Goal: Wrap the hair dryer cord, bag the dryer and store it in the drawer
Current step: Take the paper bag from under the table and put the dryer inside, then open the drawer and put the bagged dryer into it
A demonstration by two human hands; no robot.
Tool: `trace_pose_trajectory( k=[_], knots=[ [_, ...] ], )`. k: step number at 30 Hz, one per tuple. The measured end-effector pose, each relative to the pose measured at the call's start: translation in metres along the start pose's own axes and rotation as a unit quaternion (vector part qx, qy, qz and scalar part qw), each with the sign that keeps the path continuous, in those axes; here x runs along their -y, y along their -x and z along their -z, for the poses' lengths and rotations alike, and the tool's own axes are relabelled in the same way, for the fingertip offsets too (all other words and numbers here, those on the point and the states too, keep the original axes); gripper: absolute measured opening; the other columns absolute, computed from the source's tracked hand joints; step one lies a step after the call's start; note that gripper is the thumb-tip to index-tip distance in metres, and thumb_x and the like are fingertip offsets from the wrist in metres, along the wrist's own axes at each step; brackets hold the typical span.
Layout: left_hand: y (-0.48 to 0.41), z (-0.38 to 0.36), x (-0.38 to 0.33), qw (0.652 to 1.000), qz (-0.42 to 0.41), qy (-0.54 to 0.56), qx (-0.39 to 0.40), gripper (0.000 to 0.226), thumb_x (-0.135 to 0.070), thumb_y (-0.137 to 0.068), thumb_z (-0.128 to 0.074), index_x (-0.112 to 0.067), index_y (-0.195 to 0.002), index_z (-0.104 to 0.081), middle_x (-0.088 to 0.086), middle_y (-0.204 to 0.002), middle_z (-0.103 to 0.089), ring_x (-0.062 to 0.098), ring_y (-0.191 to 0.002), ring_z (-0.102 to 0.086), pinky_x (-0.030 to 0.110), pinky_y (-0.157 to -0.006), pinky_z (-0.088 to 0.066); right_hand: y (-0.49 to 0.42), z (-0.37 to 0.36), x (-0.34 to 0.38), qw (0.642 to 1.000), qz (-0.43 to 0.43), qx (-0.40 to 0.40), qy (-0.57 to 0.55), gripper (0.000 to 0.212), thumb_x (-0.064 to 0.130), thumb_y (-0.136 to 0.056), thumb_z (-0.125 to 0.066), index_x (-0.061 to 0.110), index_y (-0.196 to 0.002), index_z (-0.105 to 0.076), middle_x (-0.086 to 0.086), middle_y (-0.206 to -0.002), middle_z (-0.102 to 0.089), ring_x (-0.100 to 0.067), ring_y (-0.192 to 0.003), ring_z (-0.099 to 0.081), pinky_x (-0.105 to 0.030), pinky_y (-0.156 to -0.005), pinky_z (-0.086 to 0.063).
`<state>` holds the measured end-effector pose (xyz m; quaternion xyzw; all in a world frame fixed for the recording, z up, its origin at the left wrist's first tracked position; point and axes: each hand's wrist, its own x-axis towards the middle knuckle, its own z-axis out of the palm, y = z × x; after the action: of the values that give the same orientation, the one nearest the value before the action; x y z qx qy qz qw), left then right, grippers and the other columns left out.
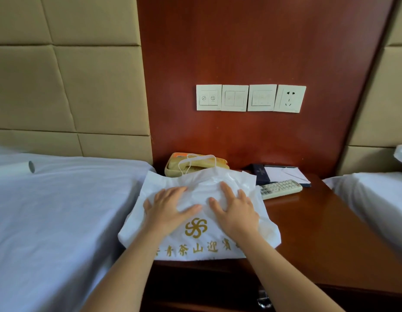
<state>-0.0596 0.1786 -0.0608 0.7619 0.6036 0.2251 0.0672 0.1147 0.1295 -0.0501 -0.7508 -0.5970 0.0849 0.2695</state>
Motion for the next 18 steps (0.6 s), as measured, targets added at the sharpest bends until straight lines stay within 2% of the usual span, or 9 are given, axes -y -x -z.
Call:
trace_pose_trajectory(
  k=[4,6,9,11,15,18],
  knots=[
    [0.004,0.007,-0.007,0.999,0.03,-0.009,0.043,0.077,-0.08,-0.076,-0.035,-0.04,-0.141,-0.029,-0.011,-0.151,-0.031,0.016,-0.141,-0.023,0.056,-0.11,-0.016,-0.003,0.005,0.0,0.999,-0.007,0.031,-0.029,0.062,0.062,-0.089,-0.034,0.042,-0.144,-0.016,-0.007,-0.149,-0.027,-0.032,-0.134,-0.03,-0.049,-0.106,-0.032],
    [0.009,0.013,-0.015,0.995,0.043,-0.043,0.078,0.074,-0.073,-0.084,-0.03,-0.035,-0.147,-0.018,-0.006,-0.157,-0.019,0.018,-0.145,-0.014,0.059,-0.111,-0.01,-0.002,0.012,-0.001,0.997,-0.009,0.066,-0.026,0.059,0.058,-0.091,-0.031,0.041,-0.145,-0.013,-0.006,-0.152,-0.023,-0.032,-0.136,-0.027,-0.051,-0.108,-0.03],
    [0.022,0.019,-0.028,0.993,0.021,-0.061,0.098,0.066,-0.057,-0.095,-0.024,-0.027,-0.151,-0.006,-0.002,-0.161,-0.005,0.02,-0.147,-0.004,0.059,-0.113,-0.003,0.006,0.028,-0.005,0.996,0.005,0.086,0.023,0.052,0.051,-0.095,-0.026,0.035,-0.144,-0.016,-0.005,-0.146,-0.033,-0.03,-0.132,-0.033,-0.051,-0.105,-0.03],
    [0.035,0.024,-0.039,0.995,-0.014,-0.056,0.085,0.059,-0.048,-0.099,-0.023,-0.026,-0.152,-0.008,-0.003,-0.161,-0.006,0.019,-0.148,-0.004,0.056,-0.115,-0.003,0.019,0.041,-0.009,0.996,0.035,0.047,0.07,0.048,0.045,-0.097,-0.026,0.029,-0.142,-0.024,-0.004,-0.142,-0.039,-0.028,-0.131,-0.036,-0.049,-0.106,-0.029],
    [0.068,0.035,-0.063,0.991,-0.09,-0.037,0.091,0.053,-0.039,-0.101,-0.027,-0.025,-0.151,-0.018,-0.004,-0.16,-0.015,0.015,-0.147,-0.01,0.045,-0.118,-0.006,0.054,0.071,-0.023,0.99,0.096,-0.007,0.1,0.047,0.043,-0.098,-0.032,0.026,-0.141,-0.032,-0.001,-0.145,-0.04,-0.024,-0.135,-0.034,-0.042,-0.109,-0.026],
    [0.099,0.043,-0.084,0.982,-0.147,0.004,0.116,0.048,-0.037,-0.101,-0.031,-0.022,-0.147,-0.03,-0.005,-0.155,-0.028,0.014,-0.143,-0.022,0.035,-0.117,-0.016,0.085,0.095,-0.037,0.989,0.124,-0.043,0.071,0.037,0.037,-0.096,-0.041,0.023,-0.13,-0.049,0.002,-0.136,-0.05,-0.02,-0.126,-0.043,-0.036,-0.1,-0.035]
  ],
)
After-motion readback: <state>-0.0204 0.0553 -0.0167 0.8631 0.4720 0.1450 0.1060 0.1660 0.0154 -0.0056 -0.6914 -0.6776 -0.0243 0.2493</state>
